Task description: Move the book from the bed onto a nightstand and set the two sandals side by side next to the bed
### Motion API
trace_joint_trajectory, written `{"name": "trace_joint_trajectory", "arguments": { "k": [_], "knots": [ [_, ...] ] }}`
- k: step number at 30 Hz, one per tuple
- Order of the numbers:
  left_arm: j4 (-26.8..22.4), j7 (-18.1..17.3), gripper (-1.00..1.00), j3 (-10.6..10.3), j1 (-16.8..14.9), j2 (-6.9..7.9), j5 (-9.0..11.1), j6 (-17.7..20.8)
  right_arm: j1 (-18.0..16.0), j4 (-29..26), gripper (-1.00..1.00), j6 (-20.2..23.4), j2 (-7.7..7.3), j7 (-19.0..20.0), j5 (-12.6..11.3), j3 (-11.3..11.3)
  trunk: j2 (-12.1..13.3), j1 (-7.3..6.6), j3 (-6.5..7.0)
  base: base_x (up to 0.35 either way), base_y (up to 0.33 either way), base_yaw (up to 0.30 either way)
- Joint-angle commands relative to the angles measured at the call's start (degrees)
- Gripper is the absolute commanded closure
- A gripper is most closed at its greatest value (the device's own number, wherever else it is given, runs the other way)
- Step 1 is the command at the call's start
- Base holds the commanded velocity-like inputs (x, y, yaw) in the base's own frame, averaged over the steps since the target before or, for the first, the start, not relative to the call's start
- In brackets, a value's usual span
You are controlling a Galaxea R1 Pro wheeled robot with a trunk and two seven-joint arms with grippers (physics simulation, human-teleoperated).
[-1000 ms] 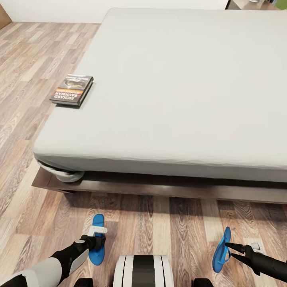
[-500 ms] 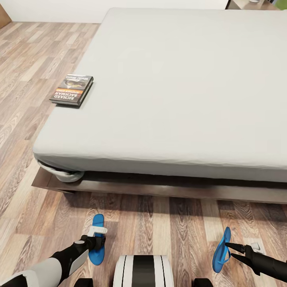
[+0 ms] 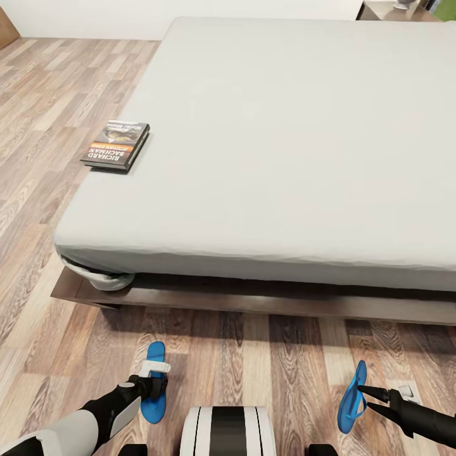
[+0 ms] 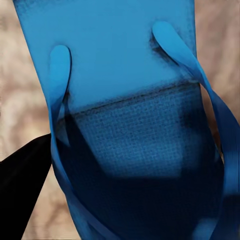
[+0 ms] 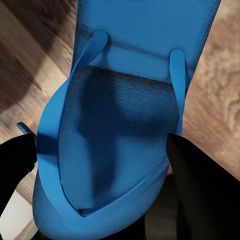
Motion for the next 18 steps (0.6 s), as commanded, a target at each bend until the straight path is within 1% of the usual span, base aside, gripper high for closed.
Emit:
{"name": "trace_joint_trajectory", "arguments": {
  "k": [1, 11, 13, 18],
  "knots": [
    [-0.5, 0.5, 1.00, -0.2, -0.1, 0.07, 0.1, -2.1, 0.0, 0.0, 1.00, 0.3, 0.00, 0.1, -0.1, -0.1, 0.0, 0.01, -0.02, 0.000, 0.000, 0.000],
    [-0.5, 0.5, 1.00, -0.2, -0.1, 0.07, 0.0, -2.1, 0.0, 0.0, 1.00, 0.3, -0.01, 0.1, -0.1, -0.1, 0.0, 0.01, -0.02, 0.000, 0.000, 0.000],
    [-0.5, 0.5, 1.00, -0.2, -0.1, 0.07, 0.1, -2.1, 0.0, 0.0, 1.00, 0.3, -0.01, 0.1, -0.1, -0.1, 0.0, -0.04, 0.43, 0.000, 0.000, 0.000],
    [-0.5, 0.5, 1.00, -0.2, -0.1, 0.07, 0.1, -2.1, 0.0, 0.0, 1.00, 0.3, -0.01, 0.1, -0.1, -0.1, 0.0, -0.04, 0.43, 0.000, 0.000, 0.000]
  ]
}}
